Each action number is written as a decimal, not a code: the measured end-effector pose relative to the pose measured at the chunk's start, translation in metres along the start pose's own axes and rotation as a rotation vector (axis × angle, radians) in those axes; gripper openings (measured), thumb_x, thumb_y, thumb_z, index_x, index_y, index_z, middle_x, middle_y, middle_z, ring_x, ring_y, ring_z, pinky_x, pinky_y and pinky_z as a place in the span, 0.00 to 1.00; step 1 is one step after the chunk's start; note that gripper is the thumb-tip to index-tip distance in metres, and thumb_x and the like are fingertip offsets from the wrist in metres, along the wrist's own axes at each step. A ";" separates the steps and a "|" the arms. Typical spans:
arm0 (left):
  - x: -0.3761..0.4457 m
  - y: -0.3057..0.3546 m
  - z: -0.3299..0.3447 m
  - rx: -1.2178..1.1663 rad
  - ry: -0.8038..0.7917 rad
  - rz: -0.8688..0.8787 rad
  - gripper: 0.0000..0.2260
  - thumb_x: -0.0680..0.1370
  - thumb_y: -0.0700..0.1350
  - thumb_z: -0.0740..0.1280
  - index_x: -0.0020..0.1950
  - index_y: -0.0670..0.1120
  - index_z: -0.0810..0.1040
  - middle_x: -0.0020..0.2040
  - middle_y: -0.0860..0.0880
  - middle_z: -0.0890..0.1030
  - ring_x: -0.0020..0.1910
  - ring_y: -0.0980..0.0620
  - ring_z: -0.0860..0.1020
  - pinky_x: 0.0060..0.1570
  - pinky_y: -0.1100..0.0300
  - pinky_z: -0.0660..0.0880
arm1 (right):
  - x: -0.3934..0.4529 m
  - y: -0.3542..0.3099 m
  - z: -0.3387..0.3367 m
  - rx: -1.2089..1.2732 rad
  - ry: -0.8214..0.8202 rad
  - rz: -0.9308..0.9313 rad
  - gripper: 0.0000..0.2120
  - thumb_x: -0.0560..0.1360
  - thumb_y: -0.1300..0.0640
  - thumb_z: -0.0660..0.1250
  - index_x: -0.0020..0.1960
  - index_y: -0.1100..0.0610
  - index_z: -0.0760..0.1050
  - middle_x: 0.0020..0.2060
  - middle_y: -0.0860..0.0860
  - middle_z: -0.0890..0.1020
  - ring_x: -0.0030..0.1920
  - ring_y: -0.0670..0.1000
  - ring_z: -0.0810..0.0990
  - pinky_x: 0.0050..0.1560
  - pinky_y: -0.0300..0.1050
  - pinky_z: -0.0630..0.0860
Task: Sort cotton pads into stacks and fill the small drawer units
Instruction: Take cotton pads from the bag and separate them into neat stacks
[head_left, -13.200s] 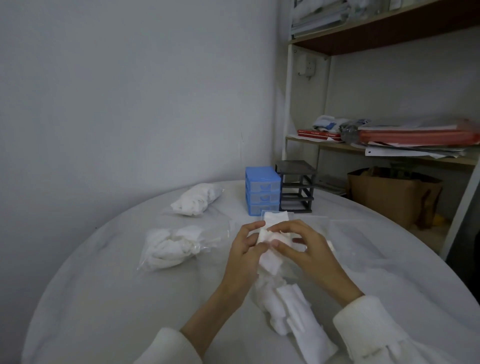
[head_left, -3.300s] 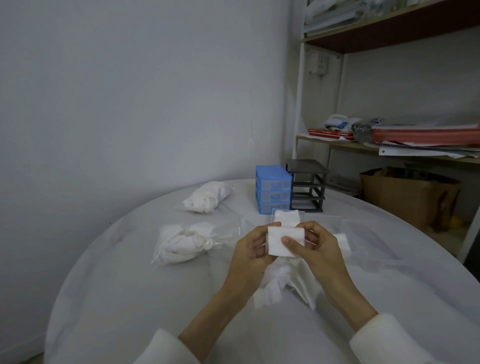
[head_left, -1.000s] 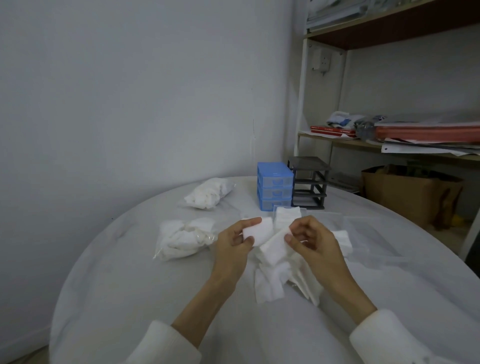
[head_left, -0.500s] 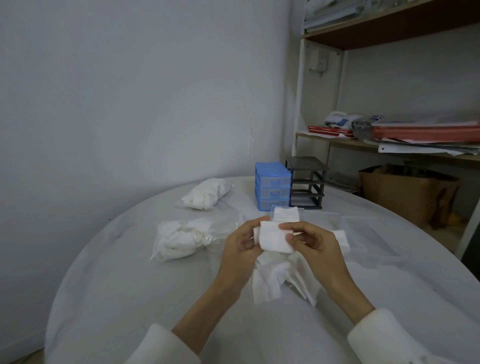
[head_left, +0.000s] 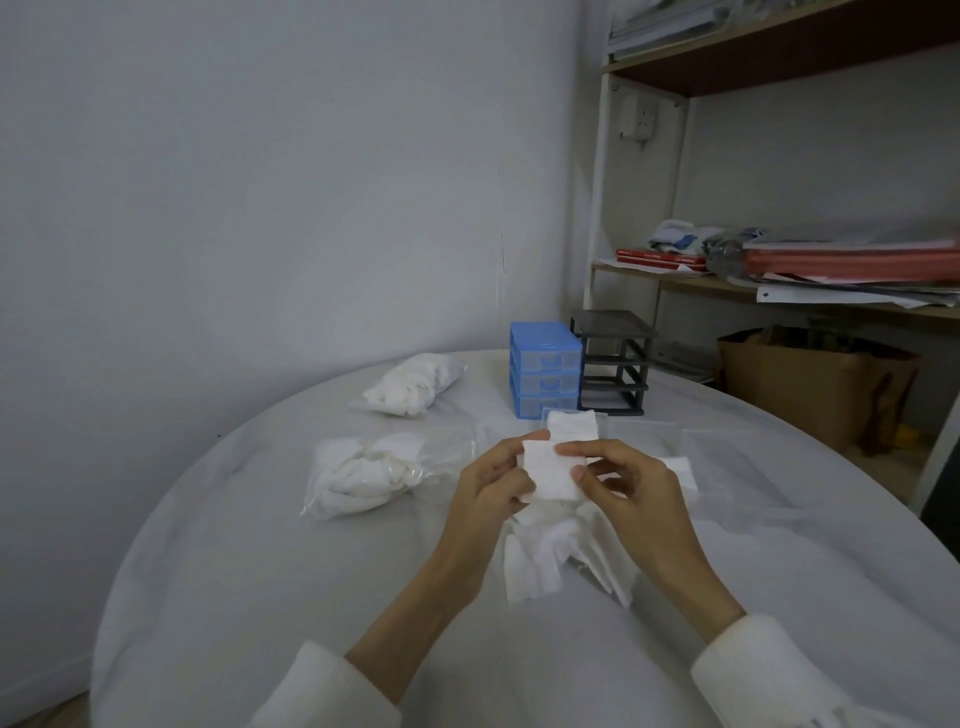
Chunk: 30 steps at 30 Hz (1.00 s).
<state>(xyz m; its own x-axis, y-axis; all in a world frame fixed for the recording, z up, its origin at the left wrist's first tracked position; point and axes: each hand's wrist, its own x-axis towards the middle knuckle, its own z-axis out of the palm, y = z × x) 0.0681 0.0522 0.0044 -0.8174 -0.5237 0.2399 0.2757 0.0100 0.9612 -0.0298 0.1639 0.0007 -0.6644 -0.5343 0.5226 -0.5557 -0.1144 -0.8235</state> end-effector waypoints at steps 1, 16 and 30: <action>0.000 0.001 0.000 -0.011 0.001 -0.005 0.18 0.76 0.32 0.58 0.51 0.52 0.81 0.42 0.54 0.83 0.43 0.58 0.81 0.45 0.64 0.77 | 0.000 0.000 0.000 -0.007 -0.002 -0.007 0.14 0.73 0.67 0.67 0.46 0.47 0.80 0.47 0.43 0.81 0.42 0.39 0.77 0.42 0.29 0.73; 0.001 -0.008 -0.003 0.011 0.034 0.124 0.12 0.78 0.33 0.62 0.58 0.45 0.77 0.47 0.48 0.82 0.44 0.54 0.82 0.40 0.63 0.78 | -0.001 0.005 0.004 -0.205 -0.032 -0.101 0.13 0.73 0.64 0.69 0.50 0.46 0.77 0.47 0.41 0.75 0.45 0.40 0.74 0.44 0.26 0.71; 0.008 -0.015 -0.010 0.142 0.080 0.219 0.23 0.75 0.28 0.61 0.31 0.52 0.81 0.37 0.50 0.82 0.42 0.51 0.79 0.45 0.56 0.75 | 0.001 0.008 0.003 -0.247 -0.054 -0.116 0.17 0.73 0.66 0.68 0.49 0.43 0.76 0.47 0.40 0.74 0.45 0.40 0.75 0.43 0.27 0.71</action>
<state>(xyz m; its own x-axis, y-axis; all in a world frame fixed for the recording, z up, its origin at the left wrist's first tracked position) 0.0626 0.0399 -0.0090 -0.7022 -0.5614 0.4379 0.3633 0.2465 0.8985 -0.0334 0.1600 -0.0060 -0.5652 -0.5739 0.5926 -0.7360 0.0264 -0.6764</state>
